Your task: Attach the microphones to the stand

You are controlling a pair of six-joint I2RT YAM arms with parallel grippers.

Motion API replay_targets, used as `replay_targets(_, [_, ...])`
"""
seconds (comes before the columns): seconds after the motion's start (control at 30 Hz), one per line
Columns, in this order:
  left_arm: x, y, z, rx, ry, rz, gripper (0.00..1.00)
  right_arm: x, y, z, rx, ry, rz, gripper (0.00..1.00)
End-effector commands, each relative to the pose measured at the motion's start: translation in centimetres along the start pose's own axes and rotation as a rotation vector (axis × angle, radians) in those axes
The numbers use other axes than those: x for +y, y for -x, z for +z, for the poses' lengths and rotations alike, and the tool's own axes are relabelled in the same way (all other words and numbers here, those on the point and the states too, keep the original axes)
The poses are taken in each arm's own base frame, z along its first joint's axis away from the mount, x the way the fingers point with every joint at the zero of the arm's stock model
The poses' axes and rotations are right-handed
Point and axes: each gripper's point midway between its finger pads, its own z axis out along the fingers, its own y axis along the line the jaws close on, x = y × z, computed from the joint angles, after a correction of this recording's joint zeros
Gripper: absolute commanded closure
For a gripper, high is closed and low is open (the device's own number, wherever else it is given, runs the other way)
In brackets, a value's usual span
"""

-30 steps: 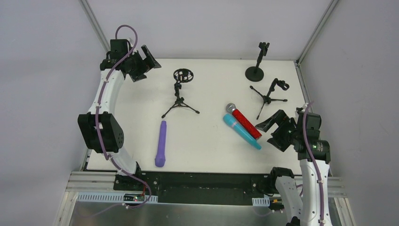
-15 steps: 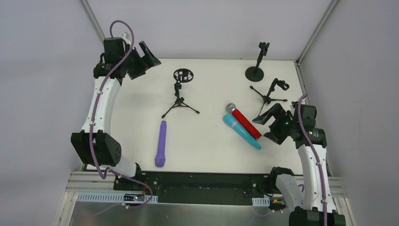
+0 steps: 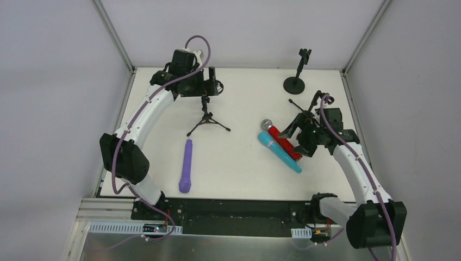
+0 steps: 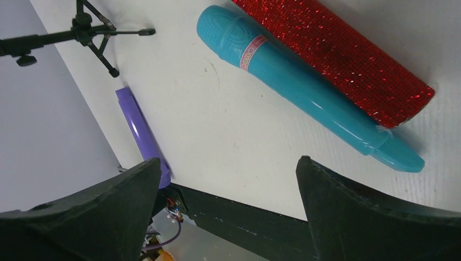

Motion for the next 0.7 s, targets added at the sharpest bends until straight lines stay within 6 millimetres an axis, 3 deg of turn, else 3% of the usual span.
replay_targets(0.0, [2.0,1.1,-0.3,-0.039,0.169,0.155,0.0,2.2,0.9,0.7,-0.014,0.026,-0.084,0.01])
replay_targets(0.4, [1.5,-2.1,3.4,0.063,0.249,0.297,0.11,2.5,0.4,3.1,0.039,0.003,-0.125,0.01])
replay_targets(0.57, [1.7,-2.7,4.4,0.09,0.255,0.3,0.25,2.6,0.4,3.3,0.045,0.003,-0.131,0.01])
replay_targets(0.67, [1.8,-3.1,5.0,0.107,0.253,0.303,0.39,2.7,0.5,3.3,0.042,0.004,-0.134,0.01])
